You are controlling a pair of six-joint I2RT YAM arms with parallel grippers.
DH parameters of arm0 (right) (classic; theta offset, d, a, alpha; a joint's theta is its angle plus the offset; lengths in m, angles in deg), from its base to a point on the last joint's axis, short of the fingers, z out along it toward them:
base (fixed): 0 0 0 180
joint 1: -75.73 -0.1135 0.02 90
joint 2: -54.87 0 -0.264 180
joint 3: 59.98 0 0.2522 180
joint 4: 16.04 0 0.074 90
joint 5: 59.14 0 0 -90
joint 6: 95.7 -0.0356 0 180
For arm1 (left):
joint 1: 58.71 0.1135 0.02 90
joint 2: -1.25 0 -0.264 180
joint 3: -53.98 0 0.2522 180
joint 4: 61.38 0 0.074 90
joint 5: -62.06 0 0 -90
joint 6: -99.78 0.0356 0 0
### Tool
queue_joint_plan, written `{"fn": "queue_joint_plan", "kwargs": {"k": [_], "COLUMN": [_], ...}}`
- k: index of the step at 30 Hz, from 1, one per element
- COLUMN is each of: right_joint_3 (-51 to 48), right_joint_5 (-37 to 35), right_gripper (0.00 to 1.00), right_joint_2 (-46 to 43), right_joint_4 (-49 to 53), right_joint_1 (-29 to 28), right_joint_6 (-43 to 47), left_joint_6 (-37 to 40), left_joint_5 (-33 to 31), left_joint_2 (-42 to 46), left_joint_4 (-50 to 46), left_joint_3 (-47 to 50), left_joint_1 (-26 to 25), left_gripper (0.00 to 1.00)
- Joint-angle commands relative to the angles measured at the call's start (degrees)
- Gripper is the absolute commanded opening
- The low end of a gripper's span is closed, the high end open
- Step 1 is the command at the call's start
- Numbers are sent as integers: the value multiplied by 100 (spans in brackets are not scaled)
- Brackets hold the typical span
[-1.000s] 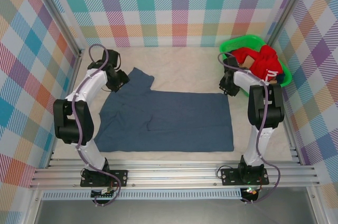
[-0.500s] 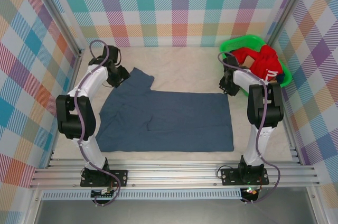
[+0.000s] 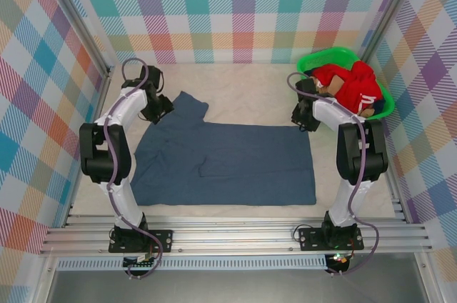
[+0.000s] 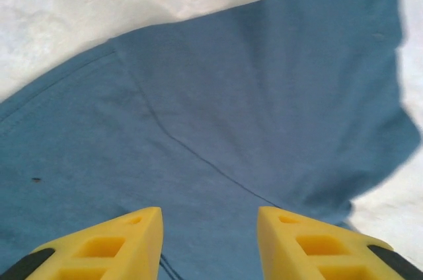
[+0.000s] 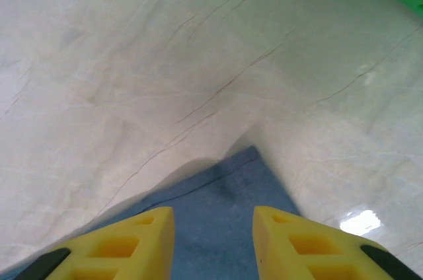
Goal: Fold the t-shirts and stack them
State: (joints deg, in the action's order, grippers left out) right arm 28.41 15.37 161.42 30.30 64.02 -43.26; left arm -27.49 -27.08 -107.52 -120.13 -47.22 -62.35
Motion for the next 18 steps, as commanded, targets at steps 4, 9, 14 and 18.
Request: {"fn": "queue_joint_plan", "kwargs": {"k": [4,9,14,18], "right_joint_3": [66,32,218,465], "right_joint_5": [258,272,222,181], "right_gripper": [36,37,37,37], "right_joint_2": [-171,-130,94,351], "right_joint_4": [108,141,222,343], "right_joint_1": [-320,-332,-324,-317], "right_joint_6": [276,336,425,417], "left_joint_6": [-104,-41,180,400], "left_joint_5": [-339,-794,-1197,-1232], "left_joint_2": [-580,-741,-891,-959], "left_joint_4": [-251,-212,-290,-278], "left_joint_3": [300,457,474,395], "left_joint_1": [416,584,867,1056], "left_gripper": [39,37,35,35]}}
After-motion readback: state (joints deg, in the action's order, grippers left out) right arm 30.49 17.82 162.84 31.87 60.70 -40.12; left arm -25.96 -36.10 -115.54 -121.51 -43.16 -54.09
